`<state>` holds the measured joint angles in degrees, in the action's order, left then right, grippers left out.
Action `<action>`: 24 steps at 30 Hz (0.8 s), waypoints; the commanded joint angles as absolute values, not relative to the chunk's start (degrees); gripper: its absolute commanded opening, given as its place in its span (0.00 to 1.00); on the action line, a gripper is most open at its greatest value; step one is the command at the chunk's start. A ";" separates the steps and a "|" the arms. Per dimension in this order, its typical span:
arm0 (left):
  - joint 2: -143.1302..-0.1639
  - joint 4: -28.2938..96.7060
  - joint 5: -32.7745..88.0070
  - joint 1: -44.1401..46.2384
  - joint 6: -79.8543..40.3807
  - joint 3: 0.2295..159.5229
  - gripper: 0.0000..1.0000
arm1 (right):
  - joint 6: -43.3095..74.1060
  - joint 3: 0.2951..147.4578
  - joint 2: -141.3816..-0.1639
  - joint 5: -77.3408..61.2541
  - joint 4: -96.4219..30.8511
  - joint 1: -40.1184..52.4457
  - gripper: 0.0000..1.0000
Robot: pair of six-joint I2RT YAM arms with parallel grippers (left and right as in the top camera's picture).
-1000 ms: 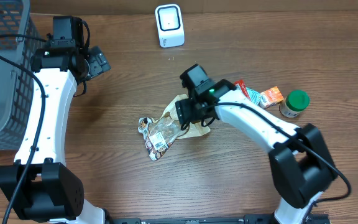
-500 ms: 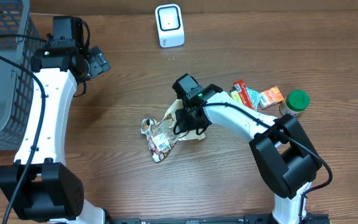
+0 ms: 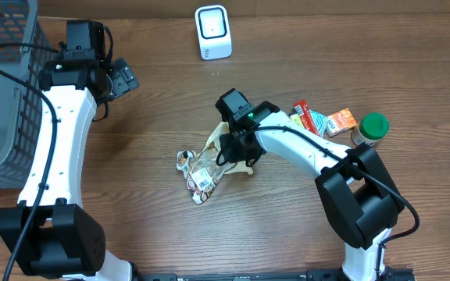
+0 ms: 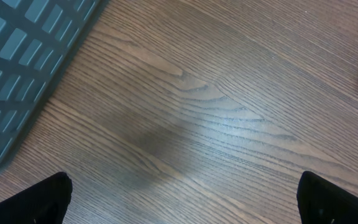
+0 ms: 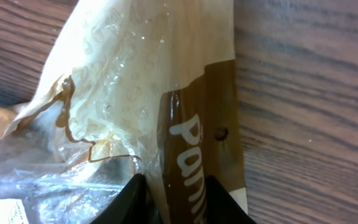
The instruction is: Scan the item barcode
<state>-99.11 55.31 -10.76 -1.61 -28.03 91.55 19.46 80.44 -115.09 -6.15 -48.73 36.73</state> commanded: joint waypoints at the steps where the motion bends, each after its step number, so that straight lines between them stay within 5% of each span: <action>1: -98.61 55.27 -10.90 -1.69 -26.79 91.90 1.00 | 19.51 82.94 -111.63 -7.64 -48.56 35.77 0.17; 24: -98.61 55.27 -10.90 -1.69 -26.81 91.90 1.00 | 19.55 82.89 -105.45 -13.41 -50.48 32.12 0.10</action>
<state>-99.11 55.31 -10.76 -1.61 -28.03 91.55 19.49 81.71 -106.91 -12.67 -50.61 32.38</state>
